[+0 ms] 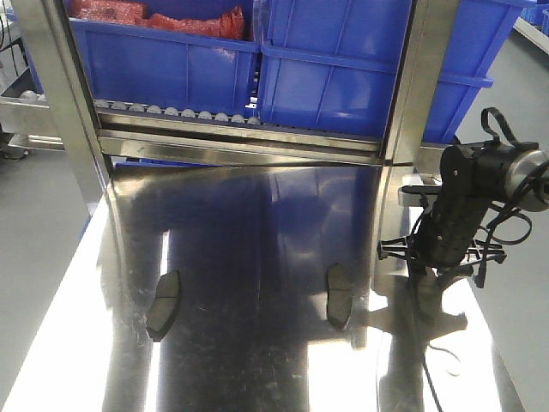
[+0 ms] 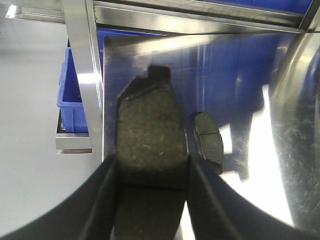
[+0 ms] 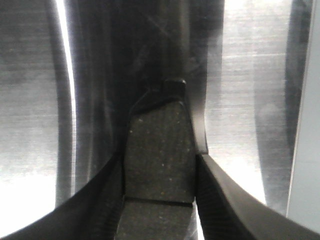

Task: Move and align brake pads A on conveyor
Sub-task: 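Close the right gripper on the brake pad and lift it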

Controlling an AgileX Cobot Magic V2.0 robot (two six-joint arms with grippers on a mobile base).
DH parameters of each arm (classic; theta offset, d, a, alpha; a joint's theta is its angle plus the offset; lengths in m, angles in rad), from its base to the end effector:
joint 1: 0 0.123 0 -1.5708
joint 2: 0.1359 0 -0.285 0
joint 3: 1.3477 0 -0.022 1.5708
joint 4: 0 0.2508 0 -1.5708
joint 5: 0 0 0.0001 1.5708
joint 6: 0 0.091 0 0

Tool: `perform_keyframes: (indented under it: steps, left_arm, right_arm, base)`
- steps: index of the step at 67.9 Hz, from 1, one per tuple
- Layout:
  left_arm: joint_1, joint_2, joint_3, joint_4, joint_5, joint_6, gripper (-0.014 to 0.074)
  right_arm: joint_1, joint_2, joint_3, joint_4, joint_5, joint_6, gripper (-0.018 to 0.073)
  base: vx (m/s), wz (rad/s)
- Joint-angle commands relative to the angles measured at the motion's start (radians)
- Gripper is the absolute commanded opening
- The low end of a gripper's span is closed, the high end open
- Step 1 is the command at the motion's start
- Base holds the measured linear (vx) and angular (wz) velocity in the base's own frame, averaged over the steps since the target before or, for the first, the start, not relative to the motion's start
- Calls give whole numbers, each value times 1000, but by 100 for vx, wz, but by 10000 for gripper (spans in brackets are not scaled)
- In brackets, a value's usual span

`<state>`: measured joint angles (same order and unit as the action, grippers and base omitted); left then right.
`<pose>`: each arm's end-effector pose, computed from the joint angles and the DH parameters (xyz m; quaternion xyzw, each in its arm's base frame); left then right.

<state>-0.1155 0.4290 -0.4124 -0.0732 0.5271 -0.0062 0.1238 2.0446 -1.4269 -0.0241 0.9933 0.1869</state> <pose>0.0885 -0.0137 0.2751 0.0292 0.8479 -0.0644 0.5255 0.3920 0.0469 0.1578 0.0252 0.9994 -0.0065 0.0248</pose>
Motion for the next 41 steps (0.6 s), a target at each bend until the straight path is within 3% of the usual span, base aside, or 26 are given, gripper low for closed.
perform_keyframes:
  steps: [1,19,41]
  left_arm:
    - [-6,4,-27,-6,-95,-1,-6]
    - [-6,4,-27,-6,-95,-1,-6]
    - [-6,4,-27,-6,-95,-1,-6]
  right_arm:
    - [-4,-67,-25,-6,19,-3,-18]
    - [-4,-272,53,-19,-49,-7,-11]
    - [-3,-654,310,-17,-176,-87,-8]
  base:
    - [0,0]
    - [0,0]
    - [0,0]
